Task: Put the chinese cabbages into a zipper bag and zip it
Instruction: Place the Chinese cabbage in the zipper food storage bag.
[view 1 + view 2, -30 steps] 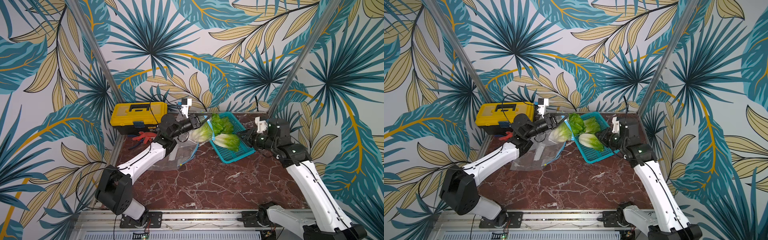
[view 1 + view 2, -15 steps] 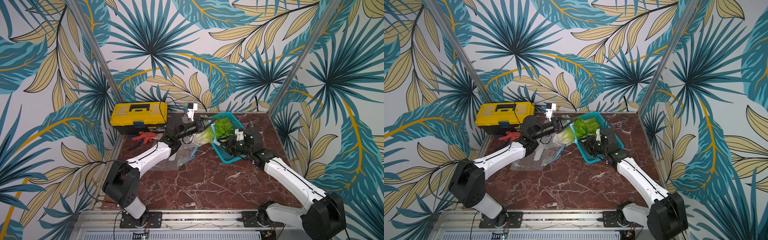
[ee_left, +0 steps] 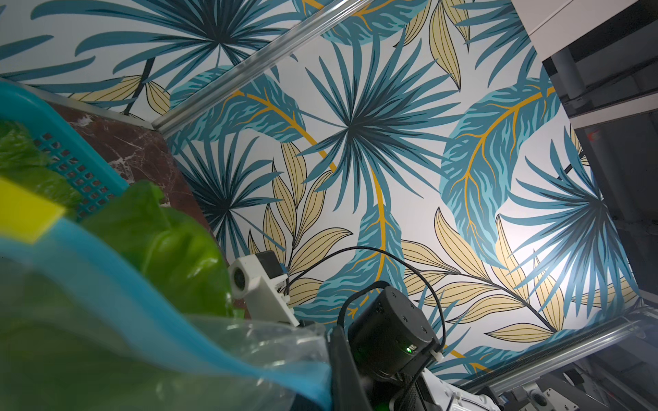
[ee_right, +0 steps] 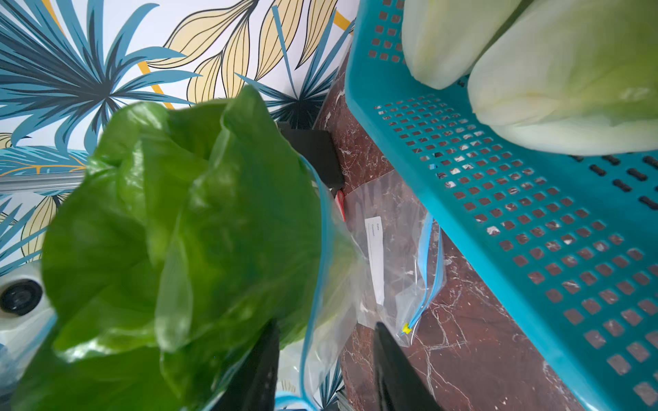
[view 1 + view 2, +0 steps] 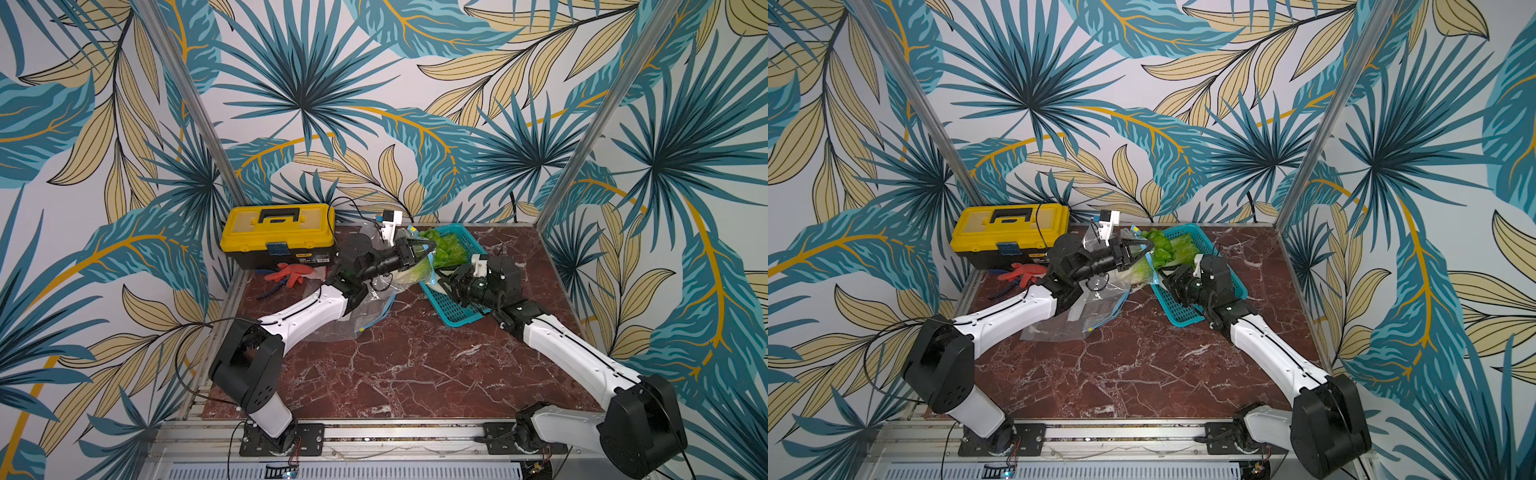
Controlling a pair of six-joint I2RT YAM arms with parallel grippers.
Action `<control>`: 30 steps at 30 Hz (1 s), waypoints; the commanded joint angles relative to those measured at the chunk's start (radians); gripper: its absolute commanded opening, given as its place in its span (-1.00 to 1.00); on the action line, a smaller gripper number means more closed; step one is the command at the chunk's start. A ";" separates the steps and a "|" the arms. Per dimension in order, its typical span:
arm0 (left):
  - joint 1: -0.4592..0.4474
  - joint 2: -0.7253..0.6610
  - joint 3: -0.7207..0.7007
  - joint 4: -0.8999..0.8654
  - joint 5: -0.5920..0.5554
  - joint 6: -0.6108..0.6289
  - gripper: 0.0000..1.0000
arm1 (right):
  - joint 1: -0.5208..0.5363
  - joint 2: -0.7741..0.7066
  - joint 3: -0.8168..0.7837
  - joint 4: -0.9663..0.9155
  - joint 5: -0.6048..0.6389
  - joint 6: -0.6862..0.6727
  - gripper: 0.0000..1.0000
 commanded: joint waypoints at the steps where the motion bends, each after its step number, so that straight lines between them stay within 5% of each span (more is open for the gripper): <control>1: -0.011 0.024 0.053 0.026 0.003 -0.007 -0.88 | 0.017 0.028 -0.005 0.084 -0.034 0.031 -0.19; 16: -0.018 0.068 0.120 0.028 0.000 -0.019 -0.88 | 0.040 0.124 0.009 0.267 -0.061 0.107 -0.52; 30: 0.024 0.053 0.127 0.024 0.060 -0.039 -0.88 | 0.047 0.139 0.113 0.096 0.057 -0.172 -1.00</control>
